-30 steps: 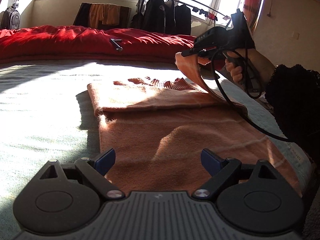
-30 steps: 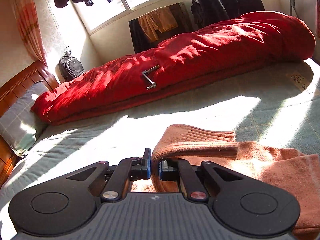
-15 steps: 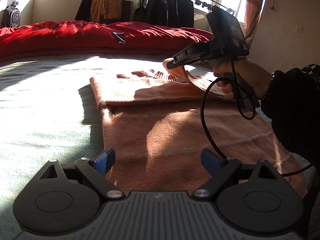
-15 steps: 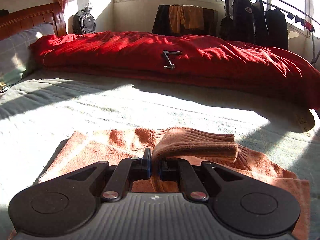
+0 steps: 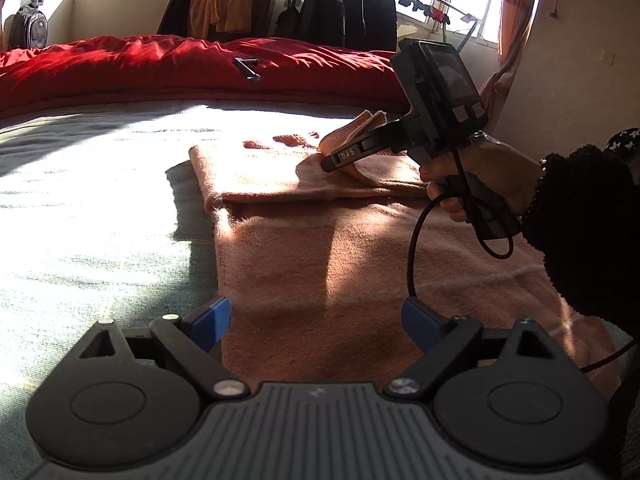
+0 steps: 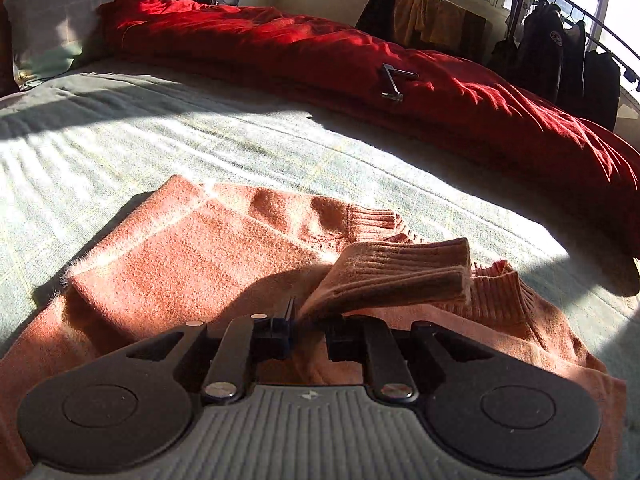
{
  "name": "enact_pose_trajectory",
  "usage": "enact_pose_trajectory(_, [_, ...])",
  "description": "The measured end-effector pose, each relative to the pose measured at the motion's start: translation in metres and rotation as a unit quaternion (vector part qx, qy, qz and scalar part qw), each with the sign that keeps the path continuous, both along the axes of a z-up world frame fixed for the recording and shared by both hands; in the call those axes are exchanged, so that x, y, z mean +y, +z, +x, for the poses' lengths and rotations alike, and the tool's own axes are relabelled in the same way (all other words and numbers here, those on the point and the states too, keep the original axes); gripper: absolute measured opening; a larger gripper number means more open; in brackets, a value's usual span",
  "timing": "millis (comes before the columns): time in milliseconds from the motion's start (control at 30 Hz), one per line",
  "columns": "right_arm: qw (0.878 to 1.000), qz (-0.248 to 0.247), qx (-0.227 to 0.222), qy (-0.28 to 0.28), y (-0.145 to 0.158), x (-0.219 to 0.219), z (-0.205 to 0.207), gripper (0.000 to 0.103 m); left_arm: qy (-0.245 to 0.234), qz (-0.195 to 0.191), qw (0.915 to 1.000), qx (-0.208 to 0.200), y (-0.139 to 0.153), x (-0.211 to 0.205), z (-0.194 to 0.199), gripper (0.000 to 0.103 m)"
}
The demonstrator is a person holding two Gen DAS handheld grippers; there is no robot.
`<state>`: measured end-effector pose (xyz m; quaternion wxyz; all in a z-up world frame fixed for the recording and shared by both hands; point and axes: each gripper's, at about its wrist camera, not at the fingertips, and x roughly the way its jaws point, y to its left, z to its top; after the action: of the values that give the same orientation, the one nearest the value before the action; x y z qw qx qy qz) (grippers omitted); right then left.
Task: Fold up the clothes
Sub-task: 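Lay the sleeve across the sweater body and open the right gripper, then withdraw the open right gripper from the folded sleeves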
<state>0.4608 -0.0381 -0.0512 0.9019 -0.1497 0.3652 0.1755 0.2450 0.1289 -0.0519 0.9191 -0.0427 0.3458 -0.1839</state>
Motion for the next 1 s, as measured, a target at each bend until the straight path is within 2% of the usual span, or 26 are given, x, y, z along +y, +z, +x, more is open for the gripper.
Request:
enact_pose_trajectory(100, [1.0,0.004,0.009,0.011,-0.002,0.004,-0.002,0.032,0.0,0.002,1.0,0.0,0.0,0.0,0.0,0.092])
enact_pose_trajectory(167, [1.0,0.011,0.013,0.019,-0.002,0.007,-0.005,0.047,-0.001,-0.001,1.0,-0.001,0.0,0.0,-0.002,0.092])
enact_pose_trajectory(333, [0.998,0.035,0.031,0.037,0.002,0.011,-0.01,0.055,0.002,-0.004,1.0,-0.001,-0.002,0.002,-0.002,0.092])
enact_pose_trajectory(500, [0.995,0.082,0.046,0.024,0.019,-0.008,-0.01,0.062,0.01,-0.009,0.9999,-0.005,-0.001,0.008,-0.003,0.092])
enact_pose_trajectory(633, [0.993,0.11,0.045,-0.009,0.034,-0.045,-0.021,0.069,0.015,-0.014,0.9998,-0.008,0.0,0.012,-0.004,0.092])
enact_pose_trajectory(767, [0.989,0.123,0.036,-0.072,0.042,-0.104,-0.041,0.074,0.013,-0.013,0.9998,-0.005,0.0,0.012,-0.003,0.092])
enact_pose_trajectory(867, [0.982,0.131,0.032,-0.129,0.044,-0.155,-0.06,0.076,0.002,-0.013,0.9999,-0.001,0.002,0.008,0.002,0.092])
enact_pose_trajectory(1000, [0.967,0.15,0.023,-0.207,0.039,-0.224,-0.092,0.077,-0.03,-0.008,0.9995,-0.003,0.01,-0.008,0.018,0.092])
